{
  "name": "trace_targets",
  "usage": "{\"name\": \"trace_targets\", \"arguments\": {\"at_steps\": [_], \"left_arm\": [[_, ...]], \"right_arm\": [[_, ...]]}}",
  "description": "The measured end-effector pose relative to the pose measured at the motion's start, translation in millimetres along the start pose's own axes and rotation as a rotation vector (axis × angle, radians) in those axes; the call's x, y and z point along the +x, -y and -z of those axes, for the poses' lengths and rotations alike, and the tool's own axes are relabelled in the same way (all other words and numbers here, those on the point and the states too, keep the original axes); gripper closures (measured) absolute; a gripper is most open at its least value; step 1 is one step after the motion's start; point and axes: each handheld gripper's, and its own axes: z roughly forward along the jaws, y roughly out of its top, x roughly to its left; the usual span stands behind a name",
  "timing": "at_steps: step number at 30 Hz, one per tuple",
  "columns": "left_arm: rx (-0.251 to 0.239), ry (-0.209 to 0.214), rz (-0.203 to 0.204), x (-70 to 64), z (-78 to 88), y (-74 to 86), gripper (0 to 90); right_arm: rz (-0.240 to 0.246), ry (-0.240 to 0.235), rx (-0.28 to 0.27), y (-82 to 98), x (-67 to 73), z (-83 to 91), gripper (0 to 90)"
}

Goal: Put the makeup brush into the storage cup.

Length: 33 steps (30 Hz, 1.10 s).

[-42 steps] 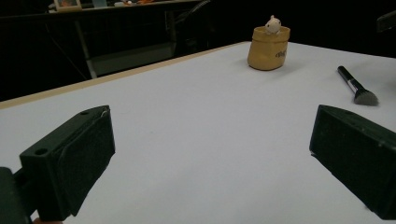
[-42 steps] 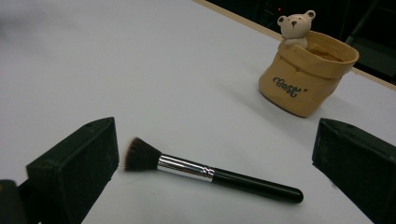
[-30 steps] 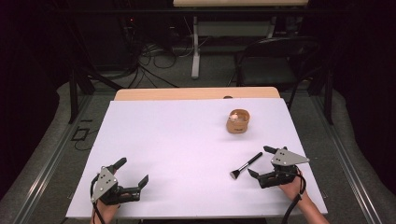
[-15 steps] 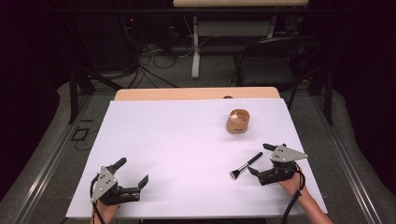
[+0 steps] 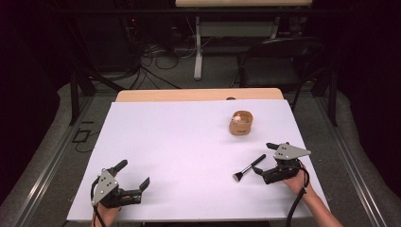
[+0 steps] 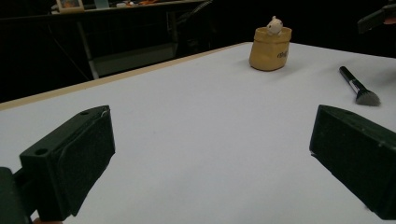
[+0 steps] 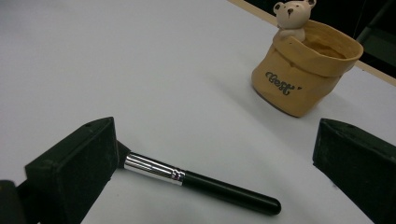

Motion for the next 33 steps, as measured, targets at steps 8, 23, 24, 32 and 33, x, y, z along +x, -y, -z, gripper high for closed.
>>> {"name": "trace_targets", "arguments": {"at_steps": [8,23,24,32,33], "left_arm": [[0.0,0.001,0.002,0.0,0.3,0.0,0.2],[-0.002,0.001,0.004,0.6,0.5,0.1,0.1],[-0.002,0.001,0.004,0.6,0.5,0.1,0.1],[-0.003,0.001,0.004,0.6,0.6,0.0,0.1],[-0.003,0.001,0.004,0.6,0.6,0.0,0.1]], "right_arm": [[0.008,-0.023,0.007,-1.1,-5.1,-1.3,0.0],[0.02,-0.068,0.048,-2.7,-15.8,-6.9,0.0],[0.02,-0.068,0.048,-2.7,-15.8,-6.9,0.0],[0.023,-0.077,0.063,-6.3,-25.0,-9.3,0.0],[0.021,-0.08,0.066,-6.7,-26.1,-9.8,0.0]]}}
